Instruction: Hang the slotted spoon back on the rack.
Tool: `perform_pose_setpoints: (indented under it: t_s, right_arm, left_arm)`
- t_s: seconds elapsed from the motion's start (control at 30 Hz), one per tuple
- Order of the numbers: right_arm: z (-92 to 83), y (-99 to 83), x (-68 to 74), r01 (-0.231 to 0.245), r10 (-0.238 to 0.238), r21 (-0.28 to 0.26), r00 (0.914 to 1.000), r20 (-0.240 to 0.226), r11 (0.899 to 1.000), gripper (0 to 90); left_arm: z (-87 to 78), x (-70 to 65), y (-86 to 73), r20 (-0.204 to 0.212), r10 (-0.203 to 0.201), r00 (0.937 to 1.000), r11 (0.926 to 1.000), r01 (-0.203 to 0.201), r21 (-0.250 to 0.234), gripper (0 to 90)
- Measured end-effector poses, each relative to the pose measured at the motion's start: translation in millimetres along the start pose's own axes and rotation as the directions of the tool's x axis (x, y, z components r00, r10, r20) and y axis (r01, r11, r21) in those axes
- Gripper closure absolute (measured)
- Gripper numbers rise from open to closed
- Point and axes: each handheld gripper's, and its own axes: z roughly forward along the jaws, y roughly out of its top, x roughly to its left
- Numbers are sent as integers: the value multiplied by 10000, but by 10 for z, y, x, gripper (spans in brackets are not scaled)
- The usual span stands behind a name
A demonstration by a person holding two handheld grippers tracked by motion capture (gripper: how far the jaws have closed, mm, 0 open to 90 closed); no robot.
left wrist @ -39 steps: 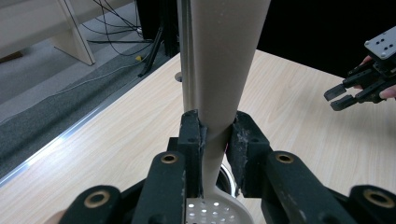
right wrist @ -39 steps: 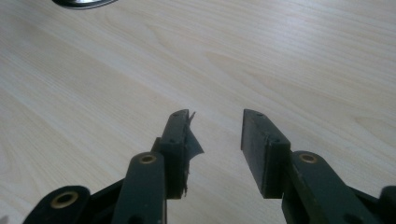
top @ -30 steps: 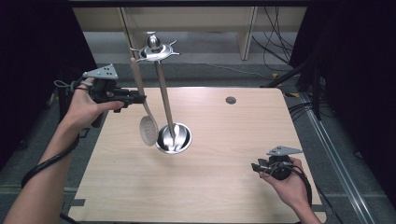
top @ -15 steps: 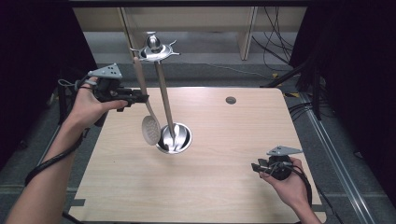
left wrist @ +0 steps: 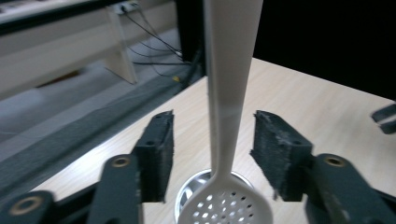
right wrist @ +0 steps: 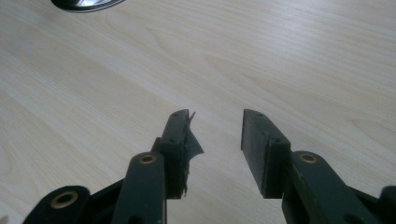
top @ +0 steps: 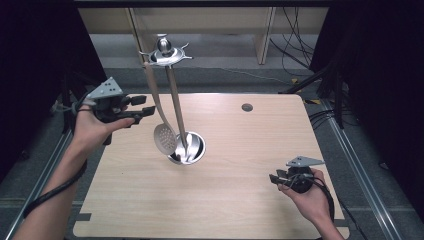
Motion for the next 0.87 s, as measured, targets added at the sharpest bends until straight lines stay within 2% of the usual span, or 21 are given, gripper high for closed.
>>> perform_pose_setpoints:
  t_s: [0.07, 0.1, 0.13, 0.2, 0.23, 0.27, 0.3, 0.37, 0.43, 0.47, 0.5, 0.53, 0.57, 0.6, 0.67, 0.7, 0.73, 0.77, 0.8, 0.83, 0.87]
  right_arm:
    - [5, 1, 4, 32, -32, -87, 10000, 19, 10000, 625]
    - [8, 1, 9, -63, 62, -58, 9999, -114, 10000, 625]
    - [20, -4, -5, 195, -195, -180, 9998, -21, 9996, 625]
    - [8, 2, 10, 5, -5, -90, 10000, 0, 10000, 624]
    - [17, -3, -3, 228, -227, -167, 9997, 43, 9996, 624]
    - [18, -3, -2, 217, -217, -166, 9998, 44, 9996, 624]
    - [18, -3, -2, 217, -216, -170, 9998, 46, 9996, 624]
    - [16, -3, 3, 157, -157, -135, 9999, 25, 9998, 623]
    - [16, -4, 3, 169, -168, -109, 9999, 20, 9998, 621]
    - [15, 2, 13, 8, -8, -29, 10000, -61, 10000, 621]
    - [16, 0, 13, 59, -59, -6, 10000, -31, 10000, 621]
    - [16, -1, 16, 43, -43, 11, 10000, 2, 10000, 619]
    - [18, -1, 18, 48, -47, 38, 10000, -25, 10000, 618]
    - [21, -1, 19, 74, -74, -33, 10000, 13, 10000, 616]
    - [28, 0, 20, 98, -98, -21, 9999, -104, 9999, 607]
    - [47, -7, 6, 300, -302, -179, 9995, -109, 9994, 599]
    - [46, -6, 5, 334, -335, -176, 9994, -96, 9993, 592]
    - [44, -6, 4, 319, -320, -133, 9995, -56, 9994, 585]
    - [32, -1, 16, 140, -140, -98, 9999, -3, 9999, 580]
    - [30, -3, 14, 129, -129, -27, 9999, 65, 9999, 574]
    - [34, -3, 10, 157, -157, -57, 9999, 33, 9999, 569]
  left_arm:
    - [-73, -25, -135, -316, -230, 9992, 9995, 222, -240, 400]
    - [-109, -35, -206, -406, -248, 9989, 9993, 237, -285, 386]
    - [-142, -51, -280, -491, -361, 9981, 9988, 344, -348, 374]
    - [-202, -78, -434, -669, -567, 9961, 9975, 537, -462, 354]
    - [-238, -99, -514, -852, -722, 9937, 9967, 686, -437, 345]
    - [-258, -122, -603, -1005, -966, 9902, 9942, 912, -575, 340]
    - [-283, -152, -697, -1275, -1242, 9840, 9908, 1161, -693, 344]
    - [-303, -223, -905, -1750, -1806, 9679, 9819, 1672, -890, 356]
    - [-305, -298, -1119, -2140, -2112, 9537, 9773, 2029, -605, 358]
    - [-287, -334, -1232, -2160, -2225, 9507, 9749, 2182, -437, 357]
    - [-270, -379, -1342, -2203, -2282, 9484, 9731, 2298, -184, 351]
    - [-241, -417, -1448, -2154, -2270, 9498, 9727, 2320, -24, 348]
    - [-221, -464, -1544, -2287, -2188, 9486, 9724, 2313, 293, 342]
    - [-185, -498, -1633, -2184, -2110, 9528, 9724, 2273, 519, 334]
    - [-144, -563, -1739, -1903, -1924, 9627, 9718, 2138, 992, 315]
    - [-128, -595, -1759, -1700, -1836, 9682, 9730, 2036, 1087, 308]
    - [-95, -604, -1769, -1376, -1552, 9783, 9793, 1706, 1085, 301]
    - [-76, -623, -1769, -1239, -1446, 9817, 9800, 1594, 1193, 292]
    - [-56, -660, -1770, -1249, -1837, 9750, 9732, 1983, 1165, 284]
    - [-39, -658, -1761, -1212, -1831, 9756, 9742, 1966, 1106, 277]
    - [-29, -637, -1754, -1162, -1669, 9791, 9777, 1796, 1087, 273]
